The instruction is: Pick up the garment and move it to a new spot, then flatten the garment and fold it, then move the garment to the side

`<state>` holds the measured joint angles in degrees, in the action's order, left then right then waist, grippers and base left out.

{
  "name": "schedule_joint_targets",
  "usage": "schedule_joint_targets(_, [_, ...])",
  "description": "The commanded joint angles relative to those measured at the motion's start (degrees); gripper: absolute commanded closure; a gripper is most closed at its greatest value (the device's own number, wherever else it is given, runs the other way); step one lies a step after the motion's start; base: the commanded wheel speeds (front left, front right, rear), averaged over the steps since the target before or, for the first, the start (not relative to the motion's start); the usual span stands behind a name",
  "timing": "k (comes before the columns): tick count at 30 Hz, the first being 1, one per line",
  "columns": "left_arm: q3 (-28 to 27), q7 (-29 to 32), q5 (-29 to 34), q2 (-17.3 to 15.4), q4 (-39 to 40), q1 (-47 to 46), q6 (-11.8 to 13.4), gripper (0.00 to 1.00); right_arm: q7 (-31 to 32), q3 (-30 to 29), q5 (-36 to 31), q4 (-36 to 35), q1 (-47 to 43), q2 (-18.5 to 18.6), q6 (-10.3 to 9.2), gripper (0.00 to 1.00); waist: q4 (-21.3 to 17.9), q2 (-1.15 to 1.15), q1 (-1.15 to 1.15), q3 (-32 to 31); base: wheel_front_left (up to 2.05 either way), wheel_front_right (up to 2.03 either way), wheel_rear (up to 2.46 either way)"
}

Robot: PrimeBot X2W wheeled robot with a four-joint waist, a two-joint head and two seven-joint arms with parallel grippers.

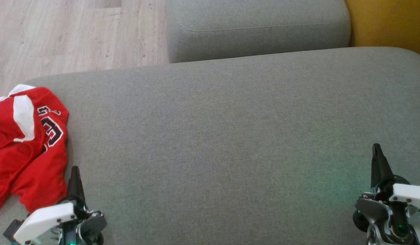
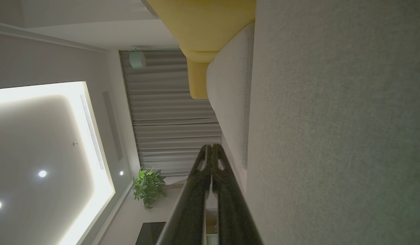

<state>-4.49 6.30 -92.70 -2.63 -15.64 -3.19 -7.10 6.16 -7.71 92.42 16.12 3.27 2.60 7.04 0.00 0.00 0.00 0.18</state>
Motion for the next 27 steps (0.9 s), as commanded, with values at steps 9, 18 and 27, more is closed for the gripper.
schedule_joint_targets(9, [-2.01,0.17,0.52,-0.25,1.61,-3.00,-0.39,1.00,0.31,1.21,-0.24,-2.10,2.92,0.28,0.45,1.00,0.00,0.00,0.00,0.00,0.00,0.00,0.00])
schedule_joint_targets(18, [0.49,-0.13,0.03,0.09,-3.28,1.61,0.04,0.00,-0.05,0.22,0.00,3.36,-1.92,-0.22,-0.01,0.00,0.00,0.00,0.00,0.01,0.00,0.00,0.00])
schedule_joint_targets(27, [1.46,-1.66,3.37,0.06,-2.78,1.12,0.01,0.00,-1.61,2.23,-2.32,2.85,-1.39,0.12,0.02,0.00,0.09,0.00,0.00,-0.08,0.00,0.00,0.00])
